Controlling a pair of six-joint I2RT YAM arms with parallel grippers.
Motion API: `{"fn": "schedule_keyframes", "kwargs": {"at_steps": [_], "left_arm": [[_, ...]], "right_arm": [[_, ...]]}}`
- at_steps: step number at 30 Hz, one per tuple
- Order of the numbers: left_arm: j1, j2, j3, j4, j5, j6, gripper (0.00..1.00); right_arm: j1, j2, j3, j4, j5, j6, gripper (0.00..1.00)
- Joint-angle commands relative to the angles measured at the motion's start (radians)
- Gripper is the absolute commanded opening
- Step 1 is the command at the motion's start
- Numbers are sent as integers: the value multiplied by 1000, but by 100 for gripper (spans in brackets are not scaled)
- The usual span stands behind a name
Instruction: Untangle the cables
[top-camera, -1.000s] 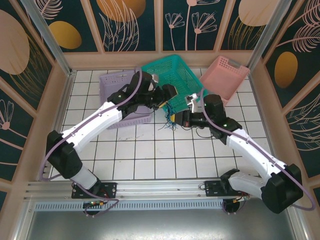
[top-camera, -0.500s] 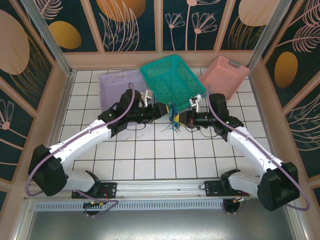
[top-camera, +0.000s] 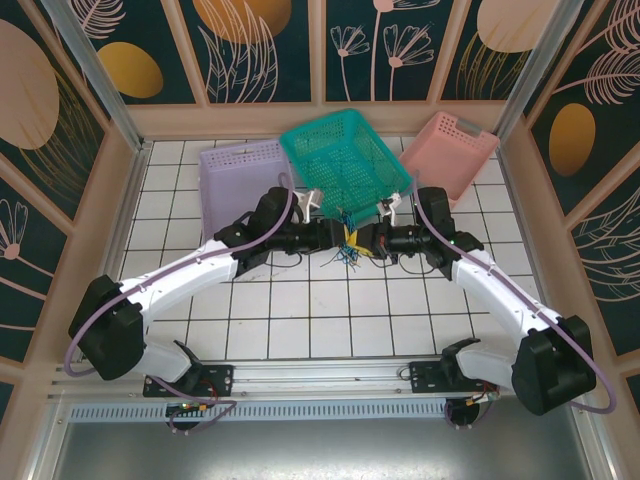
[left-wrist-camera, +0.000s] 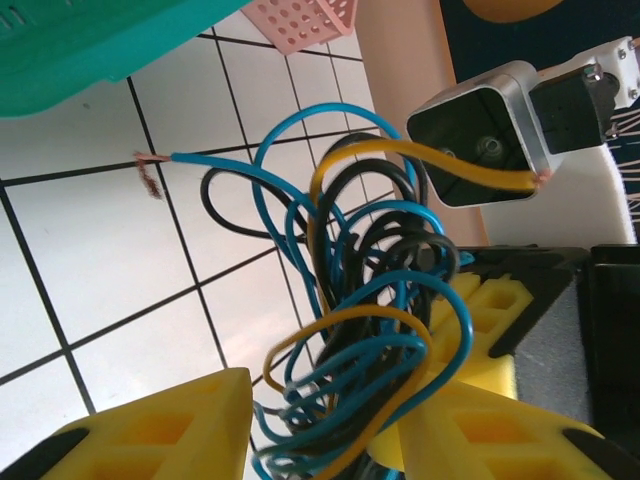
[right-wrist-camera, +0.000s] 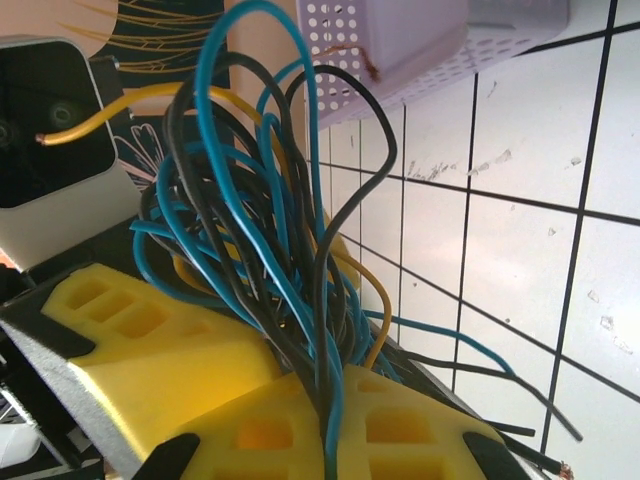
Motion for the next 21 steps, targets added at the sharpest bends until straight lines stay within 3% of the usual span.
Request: {"fn": "schedule_keyframes", "kwargs": {"at_steps": [1,3,7,14,21], "left_arm": [[-8,22,-23,10,-11,39,41],[-10,37,-18,32,-7,28,33],[-13,43,-1,-30,-84,28,0],[-13,-14,-32,-233,-303,26,0],[-13,-63,-97,-237,-290,5,0]], "right_arm": [[-5,-19,2,62,-62,22,0],[-5,-17,4,41,-60,8,0],[-13,-11,10,-64,-6,-59,0],[-54,-43,0,-198,122,-114,0],[-55,-66,-14,-256,204,-144,0]]}}
